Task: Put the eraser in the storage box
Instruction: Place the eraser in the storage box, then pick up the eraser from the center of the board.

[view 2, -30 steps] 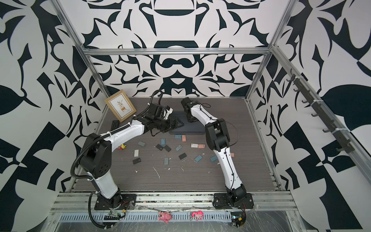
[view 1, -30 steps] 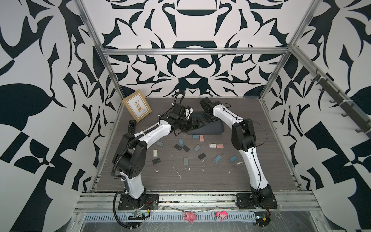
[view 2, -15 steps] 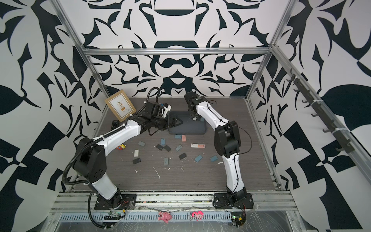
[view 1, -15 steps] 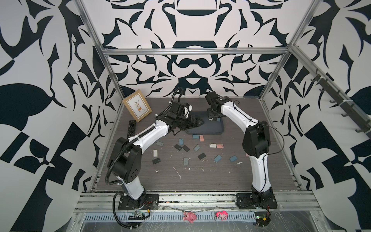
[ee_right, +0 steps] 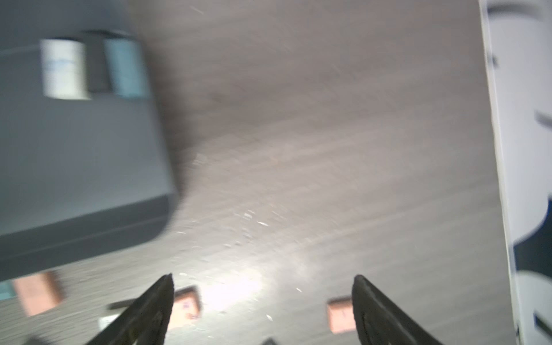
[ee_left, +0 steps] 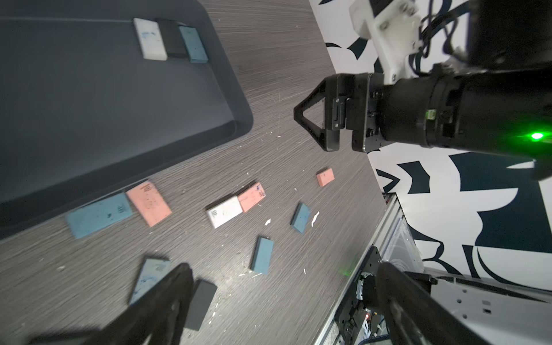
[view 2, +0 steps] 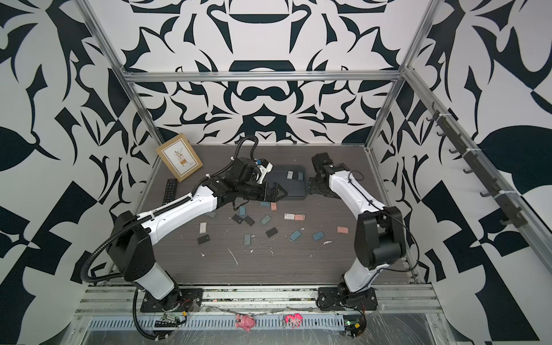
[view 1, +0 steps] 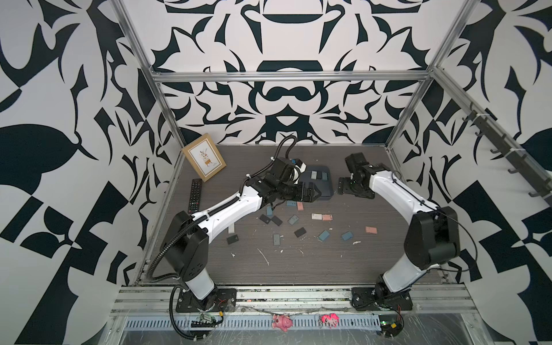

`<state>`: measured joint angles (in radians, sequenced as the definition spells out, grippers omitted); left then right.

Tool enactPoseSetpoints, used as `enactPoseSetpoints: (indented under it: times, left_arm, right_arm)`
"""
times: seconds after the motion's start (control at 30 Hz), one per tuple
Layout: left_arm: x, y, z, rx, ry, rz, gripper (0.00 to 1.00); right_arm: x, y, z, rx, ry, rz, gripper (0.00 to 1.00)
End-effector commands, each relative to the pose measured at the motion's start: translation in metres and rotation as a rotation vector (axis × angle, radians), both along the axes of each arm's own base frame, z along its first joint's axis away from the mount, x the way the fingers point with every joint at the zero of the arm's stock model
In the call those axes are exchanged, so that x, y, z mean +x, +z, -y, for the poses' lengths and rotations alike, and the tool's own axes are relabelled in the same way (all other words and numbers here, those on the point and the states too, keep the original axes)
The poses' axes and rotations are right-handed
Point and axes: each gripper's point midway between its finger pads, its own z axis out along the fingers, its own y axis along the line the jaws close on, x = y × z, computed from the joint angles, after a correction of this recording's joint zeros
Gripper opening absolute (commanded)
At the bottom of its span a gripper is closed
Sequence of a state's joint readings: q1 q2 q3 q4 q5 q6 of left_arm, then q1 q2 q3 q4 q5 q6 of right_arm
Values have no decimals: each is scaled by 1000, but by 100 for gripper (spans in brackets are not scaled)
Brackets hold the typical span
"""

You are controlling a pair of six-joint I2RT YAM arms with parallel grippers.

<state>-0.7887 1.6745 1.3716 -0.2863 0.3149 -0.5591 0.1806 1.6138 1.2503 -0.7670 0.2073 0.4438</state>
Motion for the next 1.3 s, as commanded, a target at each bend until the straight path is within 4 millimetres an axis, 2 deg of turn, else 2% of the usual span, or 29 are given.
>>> enactPoseSetpoints:
  times: [0.0, 0.1, 0.27, 0.6, 0.7, 0.9, 1.0, 1.27]
  left_arm:
    - [-8, -6, 21, 28, -43, 16, 99]
    - [-16, -10, 38, 25, -74, 8, 99]
    - [-27, -18, 54, 23, -113, -13, 99]
    - [-33, -31, 58, 34, -126, -32, 99]
    - [-32, -31, 58, 33, -125, -33, 99]
    - [-31, -30, 59, 34, -129, -32, 99]
    - [-31, -29, 58, 37, -125, -29, 99]
    - [-31, -33, 58, 43, -120, -38, 99]
  right_arm:
    - [-26, -11, 18, 118, -121, 11, 95]
    - [-48, -35, 34, 184, -206, -21, 96]
    - [-65, -65, 45, 269, -312, -53, 96]
    - [-92, -97, 46, 315, -448, -85, 98]
    - [-95, -102, 46, 319, -455, -85, 98]
    - [-88, -111, 46, 346, -453, -86, 93]
    - [-83, -111, 46, 339, -426, -78, 86]
    - [-80, -106, 45, 328, -374, -81, 83]
